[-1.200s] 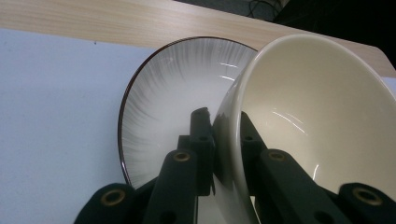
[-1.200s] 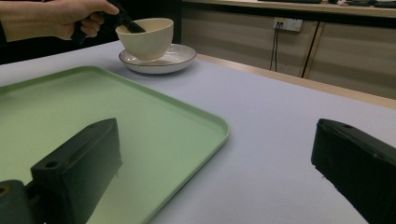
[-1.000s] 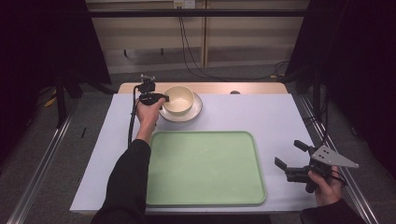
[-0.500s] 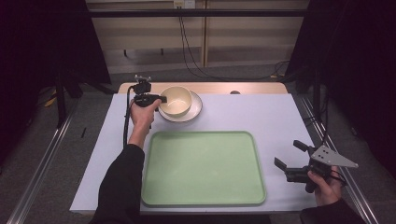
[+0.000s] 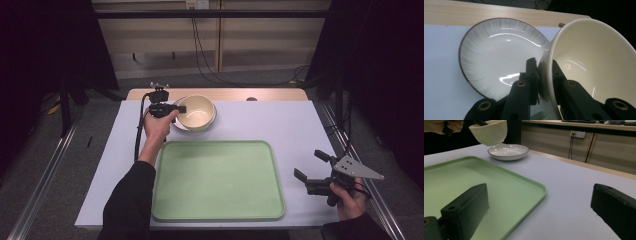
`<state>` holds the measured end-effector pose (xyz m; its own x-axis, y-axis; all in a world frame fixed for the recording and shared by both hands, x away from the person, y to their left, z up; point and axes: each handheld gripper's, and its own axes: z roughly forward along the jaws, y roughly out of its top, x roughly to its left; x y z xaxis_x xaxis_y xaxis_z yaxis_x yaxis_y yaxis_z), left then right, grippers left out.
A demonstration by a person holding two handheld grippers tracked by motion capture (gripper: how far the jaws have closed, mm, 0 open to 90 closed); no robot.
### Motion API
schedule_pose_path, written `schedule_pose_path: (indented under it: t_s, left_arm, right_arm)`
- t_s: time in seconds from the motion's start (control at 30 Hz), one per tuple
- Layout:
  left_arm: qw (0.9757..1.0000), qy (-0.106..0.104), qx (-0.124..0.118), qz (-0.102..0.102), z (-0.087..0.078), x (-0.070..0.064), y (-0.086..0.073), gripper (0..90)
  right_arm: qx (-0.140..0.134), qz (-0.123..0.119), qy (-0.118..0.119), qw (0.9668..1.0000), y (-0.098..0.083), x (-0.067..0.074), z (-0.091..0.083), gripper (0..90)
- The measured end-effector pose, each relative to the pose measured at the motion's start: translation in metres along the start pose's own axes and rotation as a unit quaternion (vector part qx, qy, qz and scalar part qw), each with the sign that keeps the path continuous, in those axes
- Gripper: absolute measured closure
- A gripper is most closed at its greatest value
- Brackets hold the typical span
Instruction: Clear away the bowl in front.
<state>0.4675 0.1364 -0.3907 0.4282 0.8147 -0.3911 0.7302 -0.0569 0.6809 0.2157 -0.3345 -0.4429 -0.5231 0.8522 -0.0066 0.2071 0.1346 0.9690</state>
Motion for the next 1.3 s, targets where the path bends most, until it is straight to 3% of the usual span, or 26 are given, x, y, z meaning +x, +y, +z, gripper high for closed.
schedule_pose_path:
  t_s: [0.13,0.27,0.37,0.47,0.7,0.93,1.3]
  left_arm:
    - [0.9998,-0.017,-0.005,0.004,-0.003,-0.006,-0.001,82.4]
    - [0.9996,-0.019,0.003,0.018,-0.005,-0.014,-0.002,82.4]
    - [0.9996,-0.020,-0.001,0.017,-0.005,-0.018,-0.004,82.3]
    - [0.9991,-0.037,0.004,0.020,-0.003,-0.024,-0.010,82.3]
    - [0.9984,-0.046,0.012,0.032,0.000,-0.034,-0.013,82.3]
    - [0.9963,-0.065,0.029,0.048,0.010,-0.051,-0.023,82.3]
    - [0.9928,-0.087,0.043,0.069,0.020,-0.072,-0.025,82.3]
  right_arm:
    - [0.000,0.000,0.001,1.0000,0.000,0.000,0.000,1.3]
    - [0.000,-0.001,0.002,1.0000,0.000,0.000,0.000,1.3]
    - [0.000,0.000,0.001,1.0000,0.000,0.000,-0.001,1.3]
    - [-0.001,-0.001,0.003,1.0000,0.000,0.000,0.000,1.3]
    - [-0.005,0.001,0.002,1.0000,0.000,0.001,0.000,1.3]
    - [-0.017,0.000,0.003,0.9999,0.000,0.001,-0.001,1.2]
    - [-0.019,-0.001,0.002,0.9998,0.000,0.001,-0.001,1.1]
